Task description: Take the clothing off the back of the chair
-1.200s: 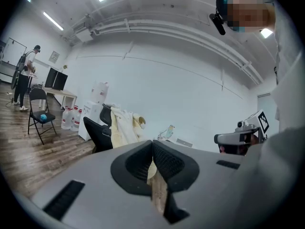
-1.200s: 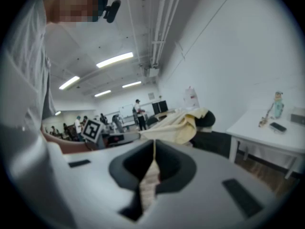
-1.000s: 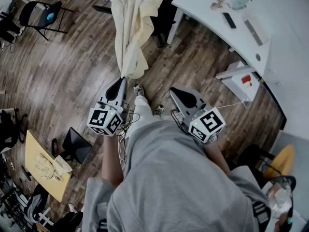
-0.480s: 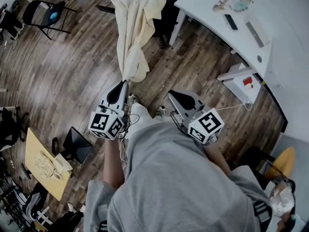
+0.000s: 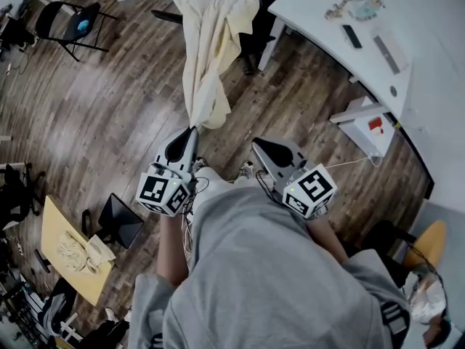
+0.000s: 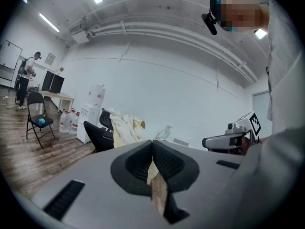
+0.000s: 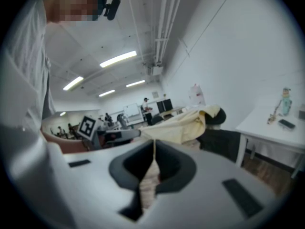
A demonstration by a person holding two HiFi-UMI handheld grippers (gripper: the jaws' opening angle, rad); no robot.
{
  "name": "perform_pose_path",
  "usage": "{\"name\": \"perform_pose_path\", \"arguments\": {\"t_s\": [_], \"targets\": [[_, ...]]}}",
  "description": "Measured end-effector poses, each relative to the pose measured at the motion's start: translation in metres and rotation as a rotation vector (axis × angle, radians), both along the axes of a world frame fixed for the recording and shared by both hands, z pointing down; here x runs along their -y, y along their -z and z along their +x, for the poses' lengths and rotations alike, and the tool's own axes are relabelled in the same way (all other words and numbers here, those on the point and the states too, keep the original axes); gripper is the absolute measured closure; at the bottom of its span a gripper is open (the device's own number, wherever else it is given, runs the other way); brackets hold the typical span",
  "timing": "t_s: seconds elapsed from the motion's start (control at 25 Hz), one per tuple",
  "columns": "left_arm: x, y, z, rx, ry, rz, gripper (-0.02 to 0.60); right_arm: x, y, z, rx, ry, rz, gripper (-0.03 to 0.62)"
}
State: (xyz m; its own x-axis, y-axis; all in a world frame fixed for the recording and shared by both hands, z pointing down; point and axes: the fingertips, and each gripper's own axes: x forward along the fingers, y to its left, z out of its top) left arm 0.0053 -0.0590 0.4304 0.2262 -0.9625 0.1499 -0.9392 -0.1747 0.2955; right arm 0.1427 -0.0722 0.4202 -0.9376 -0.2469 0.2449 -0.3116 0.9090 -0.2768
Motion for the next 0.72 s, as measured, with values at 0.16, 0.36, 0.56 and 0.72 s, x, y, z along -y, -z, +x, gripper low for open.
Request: {"name": "perform_pose_path", "arguments": {"t_s": [0.16, 0.36, 0.56, 0.72], "targets": [[-0.002, 0.000, -0.012, 0.001, -0.048, 0.007, 0.545, -0.001, -0.003, -0.015, -0.006, -0.030, 0.007, 0.559], [-0.005, -0.003, -0.032, -0.011, -0.143, -0.012, 0.545, 0.006, 0.000, -0.040, 0.020, -0.132, -0.021, 0.559], [-0.011, 0.004, -0.055, 0.017, -0.256, -0.020, 0.545, 0.006, 0.015, -0.076, 0.054, -0.227, -0.008, 0.559], [-0.017, 0.008, -0.068, 0.030, -0.318, -0.009, 0.545, -0.003, 0.018, -0.103, 0.055, -0.252, 0.007, 0.559]]}}
